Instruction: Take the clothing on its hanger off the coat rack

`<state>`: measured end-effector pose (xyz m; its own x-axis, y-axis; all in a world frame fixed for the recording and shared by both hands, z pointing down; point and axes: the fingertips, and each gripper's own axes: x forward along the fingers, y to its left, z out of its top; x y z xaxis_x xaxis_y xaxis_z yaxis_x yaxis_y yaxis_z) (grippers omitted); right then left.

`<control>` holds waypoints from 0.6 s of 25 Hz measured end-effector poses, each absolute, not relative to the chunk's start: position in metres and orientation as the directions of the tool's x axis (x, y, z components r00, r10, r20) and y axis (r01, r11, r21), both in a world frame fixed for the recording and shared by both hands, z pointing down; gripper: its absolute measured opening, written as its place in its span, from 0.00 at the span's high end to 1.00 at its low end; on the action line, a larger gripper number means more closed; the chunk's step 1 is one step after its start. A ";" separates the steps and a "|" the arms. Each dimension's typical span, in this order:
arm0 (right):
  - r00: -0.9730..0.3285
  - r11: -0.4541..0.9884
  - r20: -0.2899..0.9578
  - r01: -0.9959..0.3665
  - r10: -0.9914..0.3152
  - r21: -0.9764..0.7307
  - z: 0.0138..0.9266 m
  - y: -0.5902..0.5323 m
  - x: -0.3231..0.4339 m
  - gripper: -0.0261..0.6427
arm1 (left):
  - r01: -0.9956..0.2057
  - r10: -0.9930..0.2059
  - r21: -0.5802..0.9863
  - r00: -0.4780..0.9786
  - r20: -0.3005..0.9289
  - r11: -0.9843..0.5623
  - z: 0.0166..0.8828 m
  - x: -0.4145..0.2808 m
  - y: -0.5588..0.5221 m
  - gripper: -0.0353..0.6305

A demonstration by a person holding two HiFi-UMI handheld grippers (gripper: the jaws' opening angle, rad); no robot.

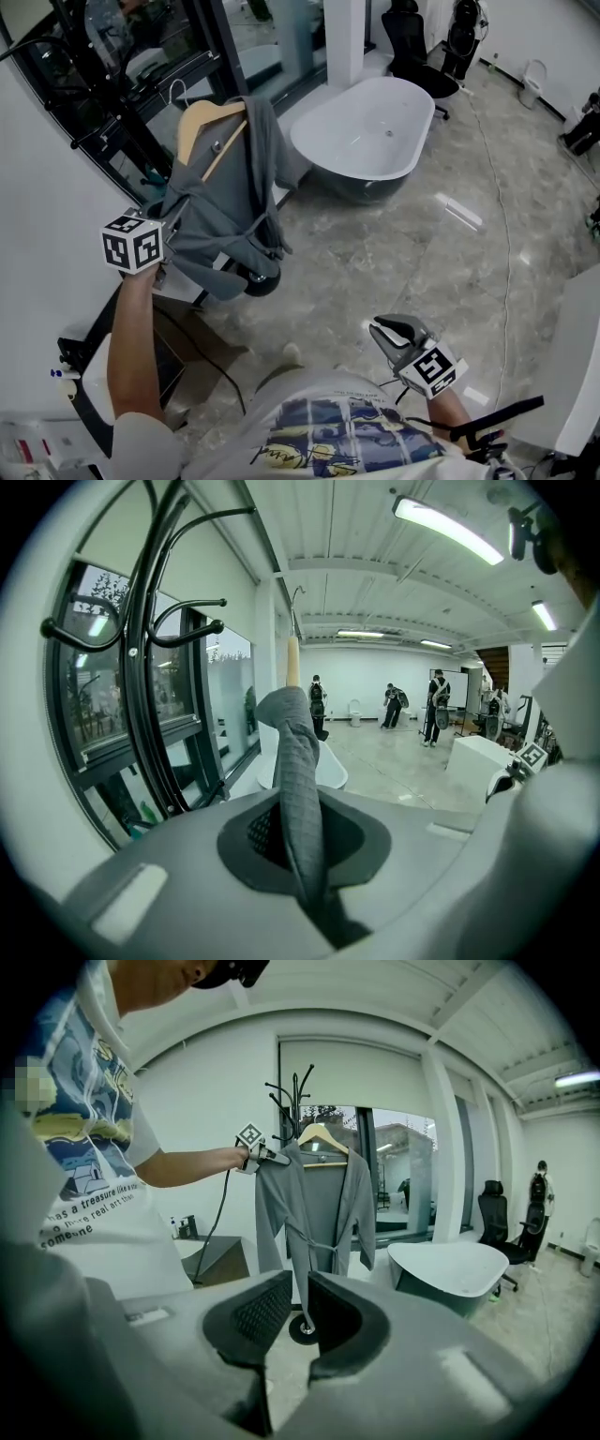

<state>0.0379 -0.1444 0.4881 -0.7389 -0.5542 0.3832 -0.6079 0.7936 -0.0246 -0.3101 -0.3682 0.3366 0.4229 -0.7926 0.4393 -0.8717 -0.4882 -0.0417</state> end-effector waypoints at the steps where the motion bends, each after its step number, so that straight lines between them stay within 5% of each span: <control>1: -0.744 0.800 0.385 -0.599 -0.546 -0.024 0.488 -0.141 0.041 0.88 | -0.869 -0.791 -0.040 0.429 0.437 -0.493 0.338 -0.302 -0.358 0.94; 15: -0.793 0.857 0.391 -0.515 -0.466 -0.023 0.503 -0.098 0.072 0.88 | -0.822 -0.724 0.010 0.508 0.467 -0.570 0.381 -0.198 -0.197 0.94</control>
<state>0.0722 -0.0976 0.5033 -0.7935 -0.4660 0.3915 -0.5147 0.8571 -0.0231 -0.1985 -0.1973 0.3814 0.5080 -0.7241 0.4665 -0.8215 -0.5701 0.0098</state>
